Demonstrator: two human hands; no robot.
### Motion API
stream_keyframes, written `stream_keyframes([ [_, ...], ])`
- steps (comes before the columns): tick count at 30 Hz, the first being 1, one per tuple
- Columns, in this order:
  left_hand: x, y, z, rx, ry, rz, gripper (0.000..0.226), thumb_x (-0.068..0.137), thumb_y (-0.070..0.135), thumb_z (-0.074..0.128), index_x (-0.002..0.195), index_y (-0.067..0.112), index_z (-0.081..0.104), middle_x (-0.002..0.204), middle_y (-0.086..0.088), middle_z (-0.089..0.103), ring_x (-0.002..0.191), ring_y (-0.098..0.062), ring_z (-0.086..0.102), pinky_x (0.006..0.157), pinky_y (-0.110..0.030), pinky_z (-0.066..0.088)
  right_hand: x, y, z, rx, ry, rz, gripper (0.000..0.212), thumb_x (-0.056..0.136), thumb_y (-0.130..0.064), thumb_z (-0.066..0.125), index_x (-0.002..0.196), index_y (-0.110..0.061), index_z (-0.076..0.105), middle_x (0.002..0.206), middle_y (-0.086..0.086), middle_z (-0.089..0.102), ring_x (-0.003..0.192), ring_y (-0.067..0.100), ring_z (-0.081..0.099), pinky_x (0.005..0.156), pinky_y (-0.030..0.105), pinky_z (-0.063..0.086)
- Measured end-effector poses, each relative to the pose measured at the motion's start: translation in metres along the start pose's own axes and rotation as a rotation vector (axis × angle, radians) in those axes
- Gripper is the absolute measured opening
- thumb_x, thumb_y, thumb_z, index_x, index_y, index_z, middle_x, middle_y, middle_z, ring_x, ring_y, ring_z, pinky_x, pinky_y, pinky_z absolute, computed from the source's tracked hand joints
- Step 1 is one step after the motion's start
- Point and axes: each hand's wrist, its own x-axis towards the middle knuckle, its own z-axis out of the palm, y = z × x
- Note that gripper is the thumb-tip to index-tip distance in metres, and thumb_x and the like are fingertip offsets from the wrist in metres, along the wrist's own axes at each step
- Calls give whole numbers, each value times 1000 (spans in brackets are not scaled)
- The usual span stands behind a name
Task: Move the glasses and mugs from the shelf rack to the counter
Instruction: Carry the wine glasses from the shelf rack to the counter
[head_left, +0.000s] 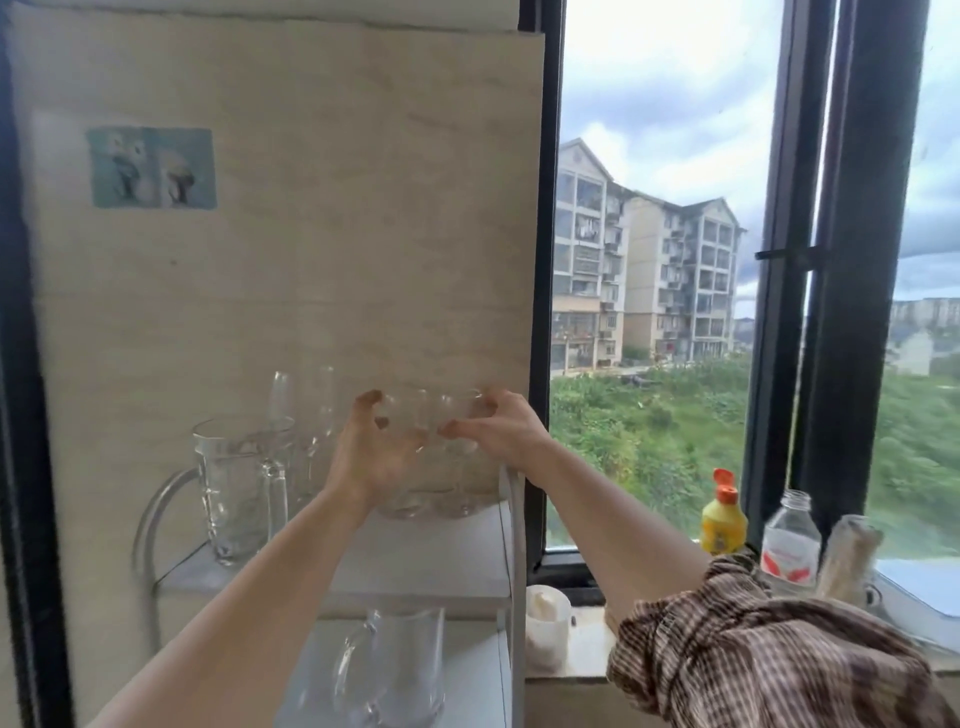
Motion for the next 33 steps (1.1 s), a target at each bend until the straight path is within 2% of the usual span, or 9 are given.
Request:
stream_keyframes([
  [3,2,-1,0,-50,4,-24,77,74,25,77,139,15,37,125,-13,55,102,-29,60,86,-39,49,-4,-2,-1,15,8,14,57,64,-34,84,111,-10,62,107,4,66,96,19,63,82,29,52],
  [6,-1,3,-1,-46,28,-18,78,74,24,78,139,11,38,127,-15,54,108,-34,59,95,-48,47,-9,-5,-1,54,35,4,58,62,-30,86,110,-8,62,108,6,67,98,20,64,84,32,53],
  [8,-6,9,-5,-54,76,14,77,73,25,78,138,11,39,126,-14,55,105,-29,59,95,-42,47,-13,-9,-5,100,63,-10,59,60,-28,87,110,-7,63,110,7,67,99,20,64,89,36,53],
  [11,-19,28,-14,-33,165,129,71,74,25,78,135,12,44,119,-8,56,90,-19,55,81,-29,43,-22,-20,-17,223,123,-9,70,60,-30,88,120,-7,59,115,6,62,103,20,62,91,38,53],
  [14,-35,51,-20,-43,218,234,63,75,25,76,130,13,47,107,-2,54,86,-20,57,79,-31,44,-36,-34,-36,347,176,-31,68,60,-31,88,118,-10,60,112,6,64,98,18,63,77,27,53],
  [18,-61,82,-17,-60,235,330,59,75,27,75,126,13,49,100,5,53,84,-15,53,77,-25,39,-66,-43,-71,405,190,-66,45,61,-30,86,98,-16,64,97,5,70,83,13,66,57,16,47],
  [25,-146,129,28,-187,53,312,67,74,34,75,130,16,44,121,-2,62,86,-8,61,78,-27,50,-158,-16,-153,393,223,-26,56,65,-22,84,115,-12,60,92,-4,67,86,7,62,84,33,55],
  [29,-219,147,67,-250,-128,267,73,72,33,78,133,17,42,123,-4,61,82,0,58,65,-12,45,-231,16,-203,357,276,45,60,64,-23,85,116,-11,59,101,3,68,96,16,63,78,30,56],
  [33,-304,164,109,-323,-328,212,76,71,24,80,134,11,39,126,-15,59,93,-16,63,77,-30,55,-312,55,-256,314,352,128,53,64,-18,83,111,-13,60,102,6,67,97,19,65,72,29,54],
])
